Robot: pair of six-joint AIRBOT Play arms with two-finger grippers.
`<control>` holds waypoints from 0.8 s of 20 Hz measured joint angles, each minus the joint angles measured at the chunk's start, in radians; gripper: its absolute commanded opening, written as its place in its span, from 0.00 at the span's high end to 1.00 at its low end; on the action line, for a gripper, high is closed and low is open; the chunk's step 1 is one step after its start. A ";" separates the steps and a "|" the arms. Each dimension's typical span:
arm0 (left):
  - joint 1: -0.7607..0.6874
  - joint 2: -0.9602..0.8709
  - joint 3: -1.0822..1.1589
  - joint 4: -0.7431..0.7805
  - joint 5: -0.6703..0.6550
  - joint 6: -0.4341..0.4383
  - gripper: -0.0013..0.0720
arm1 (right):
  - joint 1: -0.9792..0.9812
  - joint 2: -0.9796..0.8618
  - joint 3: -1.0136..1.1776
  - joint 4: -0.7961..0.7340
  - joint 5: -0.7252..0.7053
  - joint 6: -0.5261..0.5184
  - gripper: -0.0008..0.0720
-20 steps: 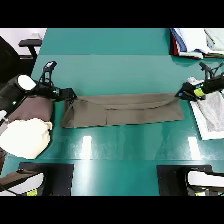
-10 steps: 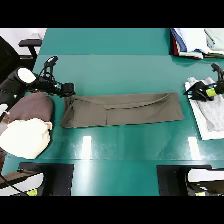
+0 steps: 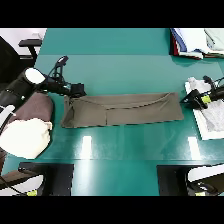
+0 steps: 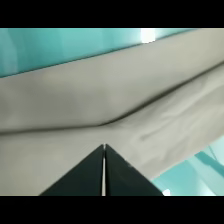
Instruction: Fold the shirts.
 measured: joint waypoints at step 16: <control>-0.319 -0.384 0.280 -0.063 0.122 -0.045 0.95 | 0.191 0.240 0.104 0.172 0.004 -0.035 0.97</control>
